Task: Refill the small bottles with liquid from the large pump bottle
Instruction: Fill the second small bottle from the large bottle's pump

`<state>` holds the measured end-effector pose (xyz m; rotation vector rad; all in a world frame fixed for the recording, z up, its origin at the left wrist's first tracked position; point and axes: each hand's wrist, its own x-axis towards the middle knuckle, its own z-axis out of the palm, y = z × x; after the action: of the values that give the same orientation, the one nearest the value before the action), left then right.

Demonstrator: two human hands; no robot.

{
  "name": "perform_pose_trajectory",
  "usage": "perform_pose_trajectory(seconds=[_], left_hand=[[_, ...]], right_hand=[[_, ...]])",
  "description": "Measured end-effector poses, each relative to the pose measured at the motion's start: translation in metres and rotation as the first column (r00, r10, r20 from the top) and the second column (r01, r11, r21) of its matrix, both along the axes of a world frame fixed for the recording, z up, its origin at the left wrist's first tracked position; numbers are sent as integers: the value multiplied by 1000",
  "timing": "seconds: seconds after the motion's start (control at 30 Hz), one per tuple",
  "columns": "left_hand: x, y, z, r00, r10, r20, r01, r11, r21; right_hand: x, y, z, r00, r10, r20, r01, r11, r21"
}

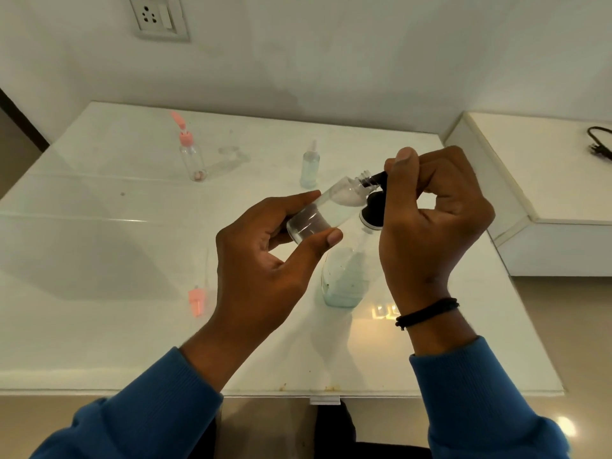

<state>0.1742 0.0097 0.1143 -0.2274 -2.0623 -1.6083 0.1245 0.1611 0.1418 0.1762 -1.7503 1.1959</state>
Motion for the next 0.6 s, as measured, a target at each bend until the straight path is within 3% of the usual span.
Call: perform_pose_trajectory(seconds=[0.6], left_hand=[[-1, 0, 0, 1000, 1, -8, -1, 1000, -4]], right_hand=[[0, 0, 1, 1000, 10, 10, -10, 1000, 9]])
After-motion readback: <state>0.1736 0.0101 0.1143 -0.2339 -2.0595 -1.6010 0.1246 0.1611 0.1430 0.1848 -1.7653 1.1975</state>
